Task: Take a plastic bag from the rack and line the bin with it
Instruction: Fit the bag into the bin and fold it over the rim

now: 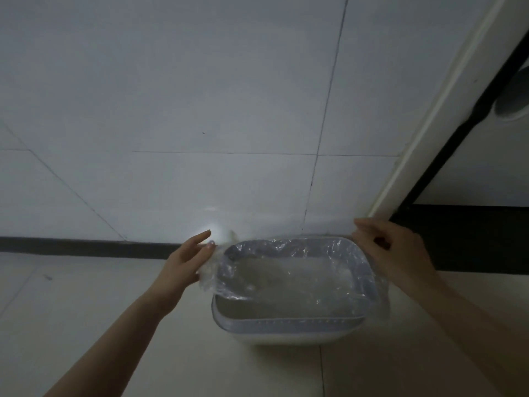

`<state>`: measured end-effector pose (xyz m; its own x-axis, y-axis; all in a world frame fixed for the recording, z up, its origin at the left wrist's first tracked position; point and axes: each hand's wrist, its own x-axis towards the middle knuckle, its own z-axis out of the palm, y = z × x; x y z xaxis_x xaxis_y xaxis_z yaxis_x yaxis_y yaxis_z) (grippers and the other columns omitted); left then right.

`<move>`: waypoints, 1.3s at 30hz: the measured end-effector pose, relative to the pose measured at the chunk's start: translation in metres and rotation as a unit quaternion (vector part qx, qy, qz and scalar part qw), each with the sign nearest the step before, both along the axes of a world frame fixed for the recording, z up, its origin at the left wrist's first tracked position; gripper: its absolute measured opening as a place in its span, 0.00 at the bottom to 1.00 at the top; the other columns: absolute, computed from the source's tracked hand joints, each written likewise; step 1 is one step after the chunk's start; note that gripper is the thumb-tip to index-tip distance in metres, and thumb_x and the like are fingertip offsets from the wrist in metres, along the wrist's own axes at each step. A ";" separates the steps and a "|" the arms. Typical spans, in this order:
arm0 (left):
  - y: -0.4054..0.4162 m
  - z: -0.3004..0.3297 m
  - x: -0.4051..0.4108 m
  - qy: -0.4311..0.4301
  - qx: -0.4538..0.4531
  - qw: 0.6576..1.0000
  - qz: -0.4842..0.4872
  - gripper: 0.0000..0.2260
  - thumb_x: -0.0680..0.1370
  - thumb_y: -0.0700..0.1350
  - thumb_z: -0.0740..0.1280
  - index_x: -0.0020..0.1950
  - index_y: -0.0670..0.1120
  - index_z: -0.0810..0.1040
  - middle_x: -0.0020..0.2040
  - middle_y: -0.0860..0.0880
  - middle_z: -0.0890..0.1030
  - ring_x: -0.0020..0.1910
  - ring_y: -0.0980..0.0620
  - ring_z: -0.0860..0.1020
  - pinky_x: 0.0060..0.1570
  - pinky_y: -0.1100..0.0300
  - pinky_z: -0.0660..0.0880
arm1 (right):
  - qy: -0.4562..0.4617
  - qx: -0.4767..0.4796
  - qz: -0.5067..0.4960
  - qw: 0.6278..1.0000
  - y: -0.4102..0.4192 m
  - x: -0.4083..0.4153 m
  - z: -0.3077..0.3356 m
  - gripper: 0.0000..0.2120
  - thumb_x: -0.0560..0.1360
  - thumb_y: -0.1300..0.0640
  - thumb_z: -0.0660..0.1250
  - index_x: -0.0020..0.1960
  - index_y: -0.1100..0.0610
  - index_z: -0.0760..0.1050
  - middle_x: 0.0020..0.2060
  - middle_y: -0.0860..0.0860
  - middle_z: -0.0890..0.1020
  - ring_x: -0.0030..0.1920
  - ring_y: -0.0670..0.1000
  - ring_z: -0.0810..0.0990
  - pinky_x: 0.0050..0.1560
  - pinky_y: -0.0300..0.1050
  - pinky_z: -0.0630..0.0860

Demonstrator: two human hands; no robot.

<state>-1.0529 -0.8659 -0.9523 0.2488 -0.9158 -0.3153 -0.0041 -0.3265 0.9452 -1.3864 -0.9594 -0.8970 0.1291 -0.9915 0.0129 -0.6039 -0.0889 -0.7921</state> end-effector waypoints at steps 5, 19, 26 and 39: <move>0.022 0.008 -0.001 -0.003 0.051 0.999 -0.001 0.25 0.65 0.57 0.73 0.57 0.47 0.75 0.48 0.44 0.84 0.45 0.46 0.84 0.48 0.50 0.80 | 0.128 -0.082 0.259 0.954 0.070 0.061 0.006 0.20 0.66 0.44 0.72 0.54 0.52 0.80 0.48 0.50 0.84 0.50 0.50 0.79 0.54 0.44 0.74; 0.045 0.001 0.007 0.157 0.083 0.984 0.009 0.18 0.67 0.50 0.71 0.49 0.38 0.81 0.38 0.46 0.85 0.37 0.52 0.82 0.37 0.63 0.78 | 0.224 -0.277 0.225 0.907 0.123 0.135 -0.019 0.09 0.67 0.57 0.71 0.29 0.53 0.74 0.27 0.49 0.76 0.30 0.52 0.75 0.37 0.46 0.67; 0.058 -0.008 0.014 0.110 0.117 0.987 -0.025 0.15 0.63 0.47 0.75 0.46 0.41 0.84 0.37 0.48 0.84 0.32 0.54 0.78 0.34 0.63 0.76 | 0.250 -0.390 0.252 0.849 0.140 0.138 -0.043 0.13 0.65 0.60 0.74 0.29 0.52 0.71 0.25 0.49 0.74 0.28 0.52 0.72 0.31 0.45 0.68; 0.080 -0.028 0.002 0.018 0.036 0.995 0.093 0.22 0.69 0.46 0.74 0.62 0.48 0.75 0.52 0.48 0.80 0.49 0.50 0.79 0.48 0.58 0.77 | 0.169 -0.357 0.298 0.869 0.143 0.117 -0.040 0.04 0.69 0.56 0.70 0.44 0.52 0.81 0.35 0.48 0.82 0.35 0.51 0.78 0.36 0.44 0.74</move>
<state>-1.0510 -0.7860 -0.9798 0.3991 -0.8300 -0.3896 0.0951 -0.3852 0.9179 -1.2696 -0.8160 -0.9370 0.7332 -0.5026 0.4581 -0.4698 -0.8614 -0.1931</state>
